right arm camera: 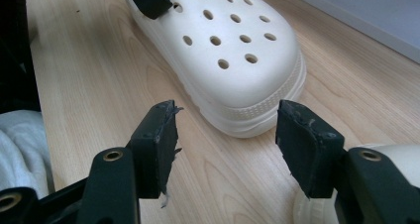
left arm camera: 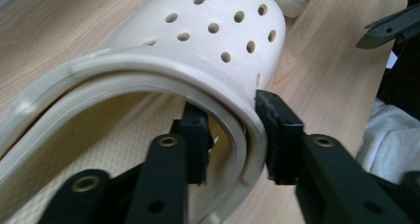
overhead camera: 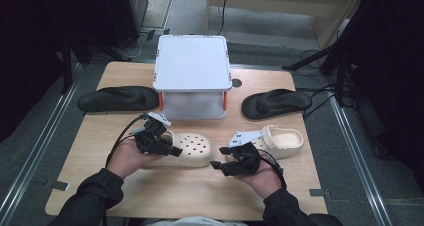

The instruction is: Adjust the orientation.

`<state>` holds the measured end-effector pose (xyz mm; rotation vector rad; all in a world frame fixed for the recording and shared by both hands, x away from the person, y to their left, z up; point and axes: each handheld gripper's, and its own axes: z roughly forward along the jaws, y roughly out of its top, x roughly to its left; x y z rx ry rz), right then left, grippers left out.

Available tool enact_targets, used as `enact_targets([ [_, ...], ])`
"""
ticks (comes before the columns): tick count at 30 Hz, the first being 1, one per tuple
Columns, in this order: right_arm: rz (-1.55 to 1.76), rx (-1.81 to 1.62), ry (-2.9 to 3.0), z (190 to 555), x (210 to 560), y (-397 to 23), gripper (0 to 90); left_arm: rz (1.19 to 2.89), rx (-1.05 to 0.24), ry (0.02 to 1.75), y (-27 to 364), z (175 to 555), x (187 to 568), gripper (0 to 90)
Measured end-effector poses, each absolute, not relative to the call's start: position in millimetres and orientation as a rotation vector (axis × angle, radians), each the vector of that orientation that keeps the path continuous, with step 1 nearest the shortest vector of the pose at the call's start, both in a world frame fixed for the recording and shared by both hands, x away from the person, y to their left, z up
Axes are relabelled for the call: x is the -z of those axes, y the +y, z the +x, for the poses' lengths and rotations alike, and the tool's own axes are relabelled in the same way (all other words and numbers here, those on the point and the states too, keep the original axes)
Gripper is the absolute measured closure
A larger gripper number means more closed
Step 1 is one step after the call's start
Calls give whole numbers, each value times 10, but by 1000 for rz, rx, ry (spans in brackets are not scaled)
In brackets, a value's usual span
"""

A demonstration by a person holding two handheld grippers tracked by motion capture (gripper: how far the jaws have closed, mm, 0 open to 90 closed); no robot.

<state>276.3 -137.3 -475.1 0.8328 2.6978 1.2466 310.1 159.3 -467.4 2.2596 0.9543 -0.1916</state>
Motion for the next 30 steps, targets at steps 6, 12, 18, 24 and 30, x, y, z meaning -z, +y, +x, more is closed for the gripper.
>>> enact_targets([
  [6, 834, -1259, 2689, 2745, 4748, -1365, 420, 2279, 105, 914, 1697, 3079, 4539, 495],
  [12, 838, -1265, 2684, 2716, 4732, -1335, 422, 2270, 100, 934, 1888, 3082, 4405, 491],
  [18, 831, -1256, 2686, 2683, 4731, -1277, 431, 2234, 71, 928, 2061, 3126, 4274, 565],
  [24, 834, -1272, 2699, 2650, 4743, -1199, 524, 2249, 23, 938, 2179, 3232, 4250, 761],
  [30, 830, -1261, 2714, 2622, 4778, -1113, 621, 2266, 11, 941, 2261, 3356, 4343, 851],
])
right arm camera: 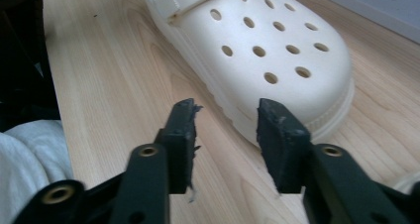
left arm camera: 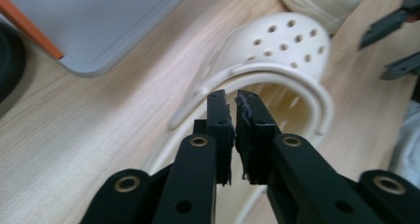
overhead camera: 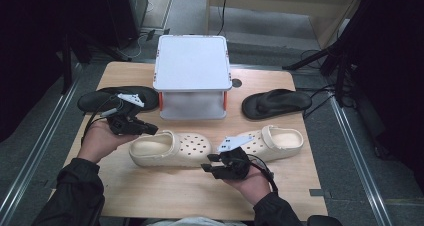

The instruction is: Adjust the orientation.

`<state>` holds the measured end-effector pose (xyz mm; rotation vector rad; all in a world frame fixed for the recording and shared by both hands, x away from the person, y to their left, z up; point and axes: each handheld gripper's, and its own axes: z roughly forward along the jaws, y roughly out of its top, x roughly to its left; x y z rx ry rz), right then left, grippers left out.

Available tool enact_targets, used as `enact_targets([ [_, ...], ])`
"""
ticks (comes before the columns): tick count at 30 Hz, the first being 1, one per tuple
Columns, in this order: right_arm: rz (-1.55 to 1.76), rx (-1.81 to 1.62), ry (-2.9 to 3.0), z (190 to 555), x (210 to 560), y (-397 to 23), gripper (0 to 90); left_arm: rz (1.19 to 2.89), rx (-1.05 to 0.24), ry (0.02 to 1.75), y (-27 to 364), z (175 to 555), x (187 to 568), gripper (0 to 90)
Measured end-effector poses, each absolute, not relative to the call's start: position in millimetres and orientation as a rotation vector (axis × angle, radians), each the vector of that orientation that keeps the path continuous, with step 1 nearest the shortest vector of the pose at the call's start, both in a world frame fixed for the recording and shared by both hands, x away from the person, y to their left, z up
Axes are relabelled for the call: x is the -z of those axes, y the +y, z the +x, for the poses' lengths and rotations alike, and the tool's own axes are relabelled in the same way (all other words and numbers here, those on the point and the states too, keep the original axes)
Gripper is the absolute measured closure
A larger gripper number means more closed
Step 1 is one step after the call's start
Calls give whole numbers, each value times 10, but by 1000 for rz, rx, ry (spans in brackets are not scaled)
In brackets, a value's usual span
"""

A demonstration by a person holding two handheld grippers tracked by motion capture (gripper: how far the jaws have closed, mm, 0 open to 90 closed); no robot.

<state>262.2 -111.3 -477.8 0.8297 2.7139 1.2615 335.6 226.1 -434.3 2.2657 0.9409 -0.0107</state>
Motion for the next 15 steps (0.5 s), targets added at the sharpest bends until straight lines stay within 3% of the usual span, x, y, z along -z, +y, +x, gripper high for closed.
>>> enact_targets([
  [4, 849, -1279, 2708, 2593, 4799, -1069, 727, 2238, 22, 944, 2281, 3441, 4383, 898],
  [5, 872, -1290, 2707, 2584, 4816, -1054, 820, 2279, -3, 932, 2261, 3488, 4402, 899],
  [6, 872, -1290, 2707, 2584, 4816, -1054, 820, 2279, -3, 932, 2261, 3488, 4402, 899],
  [7, 901, -1314, 2705, 2587, 4833, -1033, 880, 2284, 4, 913, 2264, 3567, 4440, 899],
  [15, 900, -1282, 2721, 2579, 4919, -864, 900, 2287, 5, 913, 2249, 3673, 4681, 896],
])
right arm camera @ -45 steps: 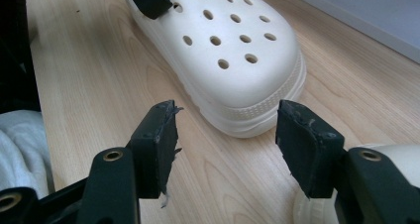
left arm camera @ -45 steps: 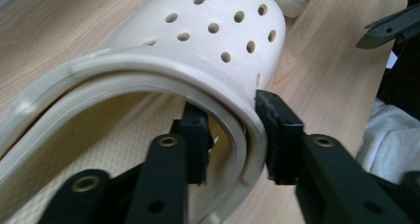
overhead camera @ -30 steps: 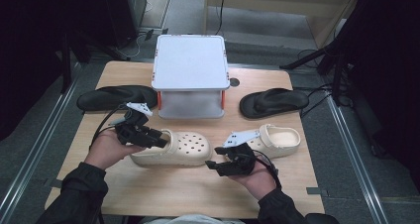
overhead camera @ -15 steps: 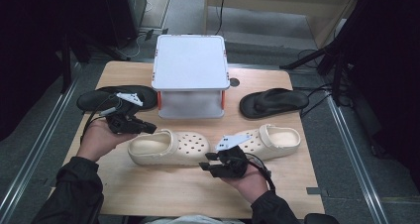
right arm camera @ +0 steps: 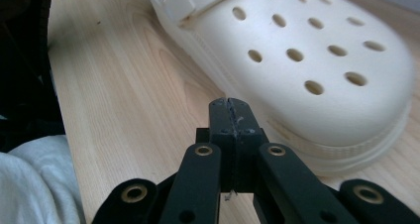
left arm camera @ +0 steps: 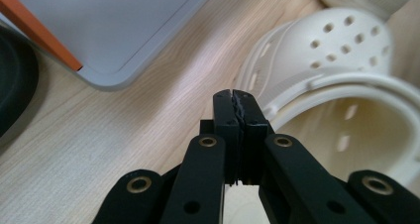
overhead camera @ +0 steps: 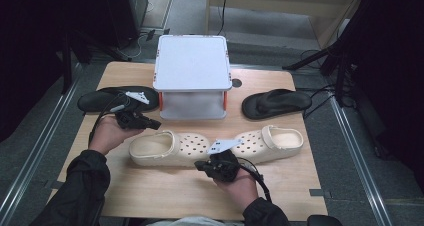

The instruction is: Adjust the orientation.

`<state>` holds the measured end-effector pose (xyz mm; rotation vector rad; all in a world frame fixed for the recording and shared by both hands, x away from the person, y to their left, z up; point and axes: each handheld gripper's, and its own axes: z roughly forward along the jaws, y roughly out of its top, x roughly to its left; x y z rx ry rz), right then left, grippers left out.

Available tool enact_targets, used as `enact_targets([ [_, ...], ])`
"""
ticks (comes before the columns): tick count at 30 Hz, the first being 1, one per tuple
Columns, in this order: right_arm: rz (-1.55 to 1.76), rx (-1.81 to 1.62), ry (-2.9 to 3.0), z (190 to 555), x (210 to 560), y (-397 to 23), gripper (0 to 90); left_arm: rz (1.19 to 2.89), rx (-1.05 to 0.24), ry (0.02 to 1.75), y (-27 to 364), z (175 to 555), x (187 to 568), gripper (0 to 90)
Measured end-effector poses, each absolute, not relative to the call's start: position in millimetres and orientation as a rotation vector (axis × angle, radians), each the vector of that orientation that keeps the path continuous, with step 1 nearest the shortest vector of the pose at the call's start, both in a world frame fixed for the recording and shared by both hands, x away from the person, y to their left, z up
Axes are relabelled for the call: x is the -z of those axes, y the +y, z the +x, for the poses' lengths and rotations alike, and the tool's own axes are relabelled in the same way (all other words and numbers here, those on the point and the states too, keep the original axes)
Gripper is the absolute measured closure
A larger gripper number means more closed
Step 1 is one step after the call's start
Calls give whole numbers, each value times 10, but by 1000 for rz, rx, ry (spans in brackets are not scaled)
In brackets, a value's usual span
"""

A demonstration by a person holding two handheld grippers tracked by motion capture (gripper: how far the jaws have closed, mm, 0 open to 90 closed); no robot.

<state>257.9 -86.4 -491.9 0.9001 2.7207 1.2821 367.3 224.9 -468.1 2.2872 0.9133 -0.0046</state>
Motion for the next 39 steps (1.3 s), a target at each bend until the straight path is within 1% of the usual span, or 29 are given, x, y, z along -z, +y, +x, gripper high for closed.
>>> enact_targets([
  [3, 891, -1266, 2742, 2582, 4954, -818, 900, 2325, -10, 907, 2223, 3682, 4742, 892],
  [8, 906, -1238, 2746, 2618, 5011, -783, 900, 2295, 21, 928, 2233, 3702, 4803, 890],
  [15, 961, -1224, 2733, 2692, 5046, -808, 900, 2327, 15, 944, 2244, 3685, 4850, 887],
  [23, 992, -1224, 2730, 2762, 5067, -836, 900, 2308, 19, 965, 2282, 3630, 4830, 884],
  [24, 989, -1211, 2721, 2764, 5062, -834, 900, 2298, 36, 961, 2267, 3596, 4838, 884],
  [29, 1001, -1207, 2714, 2804, 5060, -836, 900, 2325, 36, 951, 2226, 3528, 4856, 883],
  [39, 1038, -1193, 2686, 2897, 5055, -836, 900, 2311, 45, 974, 2245, 3370, 4859, 884],
])
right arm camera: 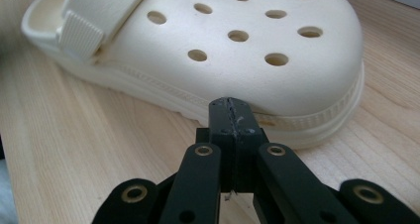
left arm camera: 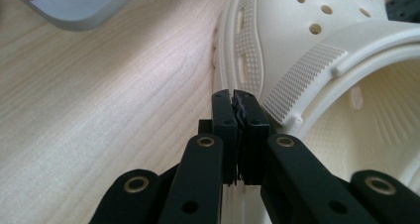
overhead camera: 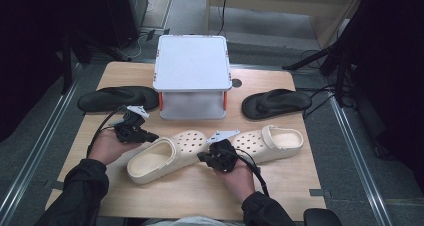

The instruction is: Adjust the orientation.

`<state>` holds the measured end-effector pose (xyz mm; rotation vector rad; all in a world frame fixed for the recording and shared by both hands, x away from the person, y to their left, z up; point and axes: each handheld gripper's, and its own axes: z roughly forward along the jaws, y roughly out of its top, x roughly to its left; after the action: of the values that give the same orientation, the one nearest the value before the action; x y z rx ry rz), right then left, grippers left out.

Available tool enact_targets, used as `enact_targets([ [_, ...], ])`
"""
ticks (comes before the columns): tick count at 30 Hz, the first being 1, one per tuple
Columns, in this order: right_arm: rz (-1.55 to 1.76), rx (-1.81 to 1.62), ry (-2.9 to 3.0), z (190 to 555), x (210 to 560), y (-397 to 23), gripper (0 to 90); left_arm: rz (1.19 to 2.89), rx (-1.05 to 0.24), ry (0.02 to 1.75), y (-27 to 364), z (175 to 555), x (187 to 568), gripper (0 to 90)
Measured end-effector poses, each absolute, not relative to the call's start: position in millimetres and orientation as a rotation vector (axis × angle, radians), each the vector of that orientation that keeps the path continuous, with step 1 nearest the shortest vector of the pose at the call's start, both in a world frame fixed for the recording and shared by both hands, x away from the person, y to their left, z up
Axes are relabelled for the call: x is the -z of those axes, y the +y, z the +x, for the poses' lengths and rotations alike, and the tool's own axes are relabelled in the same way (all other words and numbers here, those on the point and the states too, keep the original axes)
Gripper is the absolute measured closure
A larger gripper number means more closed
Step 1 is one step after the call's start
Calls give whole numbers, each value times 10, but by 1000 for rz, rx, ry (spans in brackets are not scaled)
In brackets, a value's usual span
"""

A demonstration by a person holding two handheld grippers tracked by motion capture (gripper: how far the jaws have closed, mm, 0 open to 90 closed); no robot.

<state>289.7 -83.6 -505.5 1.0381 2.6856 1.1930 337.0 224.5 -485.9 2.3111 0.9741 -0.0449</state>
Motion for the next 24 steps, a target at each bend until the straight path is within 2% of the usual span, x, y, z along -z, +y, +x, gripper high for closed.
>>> enact_targets([
  [11, 1104, -1186, 2670, 3048, 5043, -795, 900, 2248, 41, 1056, 2248, 3241, 4833, 894],
  [24, 979, -1186, 2768, 3256, 4956, -727, 900, 2224, 57, 1081, 2206, 3117, 4832, 896],
])
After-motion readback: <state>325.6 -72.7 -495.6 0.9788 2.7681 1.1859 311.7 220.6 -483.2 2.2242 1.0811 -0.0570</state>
